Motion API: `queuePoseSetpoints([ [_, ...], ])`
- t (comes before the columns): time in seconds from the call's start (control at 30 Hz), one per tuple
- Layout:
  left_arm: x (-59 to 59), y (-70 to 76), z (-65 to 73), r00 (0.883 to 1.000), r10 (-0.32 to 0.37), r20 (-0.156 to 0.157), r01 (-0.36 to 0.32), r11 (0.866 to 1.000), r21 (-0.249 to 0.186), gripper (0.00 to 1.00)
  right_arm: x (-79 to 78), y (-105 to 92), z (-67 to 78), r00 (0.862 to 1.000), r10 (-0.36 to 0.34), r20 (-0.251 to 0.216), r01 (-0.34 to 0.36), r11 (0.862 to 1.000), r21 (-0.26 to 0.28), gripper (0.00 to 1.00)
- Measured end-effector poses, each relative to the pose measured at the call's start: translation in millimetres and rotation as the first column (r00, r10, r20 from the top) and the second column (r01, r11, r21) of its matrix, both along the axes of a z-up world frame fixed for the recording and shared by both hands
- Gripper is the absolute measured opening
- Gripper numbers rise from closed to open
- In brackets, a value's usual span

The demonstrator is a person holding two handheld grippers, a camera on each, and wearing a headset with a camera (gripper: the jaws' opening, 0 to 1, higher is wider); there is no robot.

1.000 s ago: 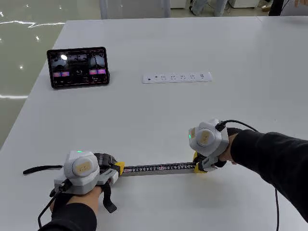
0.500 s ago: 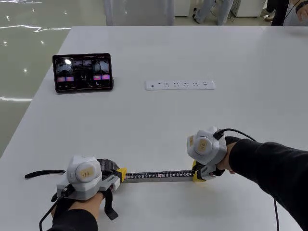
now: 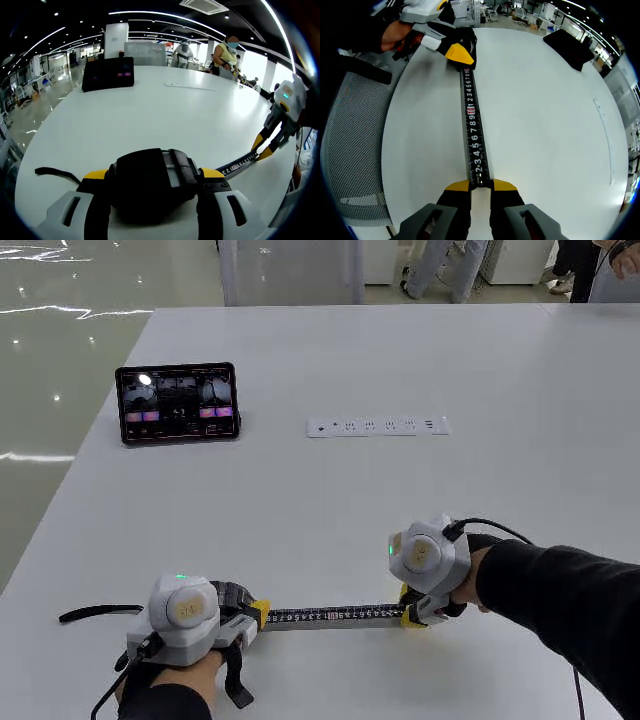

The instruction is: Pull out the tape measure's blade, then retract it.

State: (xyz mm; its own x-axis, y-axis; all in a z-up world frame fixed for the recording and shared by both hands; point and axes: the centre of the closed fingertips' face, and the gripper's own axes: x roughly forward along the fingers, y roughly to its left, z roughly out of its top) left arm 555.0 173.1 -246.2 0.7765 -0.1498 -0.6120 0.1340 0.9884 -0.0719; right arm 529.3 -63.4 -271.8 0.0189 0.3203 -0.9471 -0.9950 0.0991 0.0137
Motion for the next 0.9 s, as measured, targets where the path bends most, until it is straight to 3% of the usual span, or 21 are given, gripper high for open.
queuePoseSetpoints([
  [0.9,-0.7,-0.8,0.0,1.0,0.0,-0.007,0.0,1.0,0.003,0.66,-0.6,17.2,-0.2,1.0,-0.023,-0.006,0.023,1.0,-0.019,0.09],
])
